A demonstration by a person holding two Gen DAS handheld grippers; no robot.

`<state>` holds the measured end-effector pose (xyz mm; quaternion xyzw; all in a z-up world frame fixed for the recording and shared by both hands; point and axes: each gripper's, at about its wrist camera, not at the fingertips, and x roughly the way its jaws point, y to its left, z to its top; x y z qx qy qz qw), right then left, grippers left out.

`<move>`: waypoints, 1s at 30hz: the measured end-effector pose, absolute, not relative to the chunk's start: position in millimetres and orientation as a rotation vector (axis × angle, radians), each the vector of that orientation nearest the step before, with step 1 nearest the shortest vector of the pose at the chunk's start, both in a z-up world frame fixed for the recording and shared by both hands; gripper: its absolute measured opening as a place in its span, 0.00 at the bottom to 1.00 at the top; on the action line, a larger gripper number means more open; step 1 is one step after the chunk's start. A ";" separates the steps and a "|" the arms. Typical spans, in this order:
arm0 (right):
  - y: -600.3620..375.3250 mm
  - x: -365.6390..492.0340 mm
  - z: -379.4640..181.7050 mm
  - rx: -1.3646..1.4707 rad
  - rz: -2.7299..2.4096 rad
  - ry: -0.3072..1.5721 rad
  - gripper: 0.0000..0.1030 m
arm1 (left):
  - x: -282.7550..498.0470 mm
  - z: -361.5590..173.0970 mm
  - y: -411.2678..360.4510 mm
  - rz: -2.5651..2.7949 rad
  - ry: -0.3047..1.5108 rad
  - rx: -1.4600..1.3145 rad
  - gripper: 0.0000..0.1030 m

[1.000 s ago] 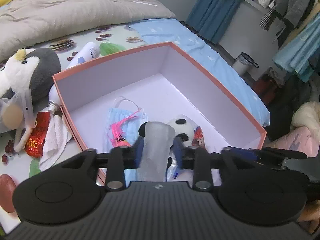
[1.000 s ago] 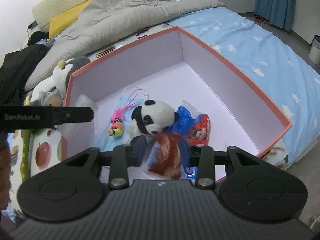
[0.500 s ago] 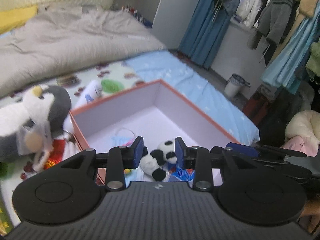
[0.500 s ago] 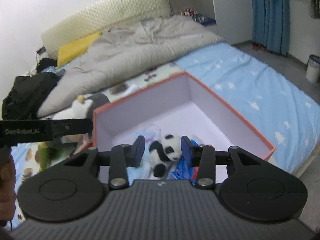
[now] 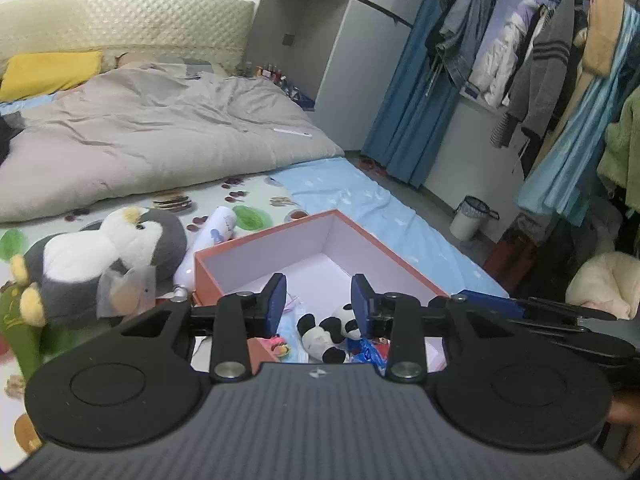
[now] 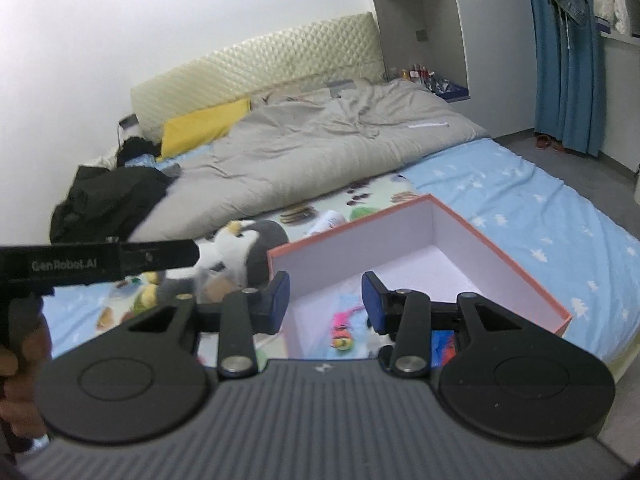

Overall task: Organize soft objects
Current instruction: 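Move both tools back toward the red tea packet and white hair tie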

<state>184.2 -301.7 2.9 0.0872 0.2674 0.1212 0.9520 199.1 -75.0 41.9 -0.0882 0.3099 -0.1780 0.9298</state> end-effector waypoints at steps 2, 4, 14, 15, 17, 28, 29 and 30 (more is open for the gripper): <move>-294.7 176.5 3.8 0.168 0.239 0.528 0.42 | 187.5 40.8 -65.4 -0.345 0.629 -0.184 0.40; -289.4 170.3 2.1 0.183 0.268 0.523 0.42 | 177.0 37.8 -56.3 -0.329 0.630 -0.187 0.40; -254.0 154.8 -23.2 0.134 0.331 0.595 0.42 | 138.2 11.2 -14.1 -0.218 0.632 -0.220 0.44; -250.1 153.7 -25.5 0.127 0.342 0.602 0.42 | 135.9 8.3 -10.7 -0.205 0.630 -0.222 0.44; -241.3 153.0 -29.4 0.108 0.359 0.619 0.42 | 128.4 2.5 -1.8 -0.170 0.621 -0.231 0.44; -195.3 157.3 -50.1 -0.022 0.492 0.672 0.42 | 116.6 -39.8 38.8 -0.054 0.611 -0.371 0.44; -192.0 158.2 -52.9 -0.028 0.496 0.680 0.42 | 118.4 -43.4 40.3 -0.051 0.614 -0.377 0.44; -189.4 159.7 -55.7 -0.029 0.499 0.687 0.42 | 121.5 -47.5 41.9 -0.048 0.619 -0.382 0.44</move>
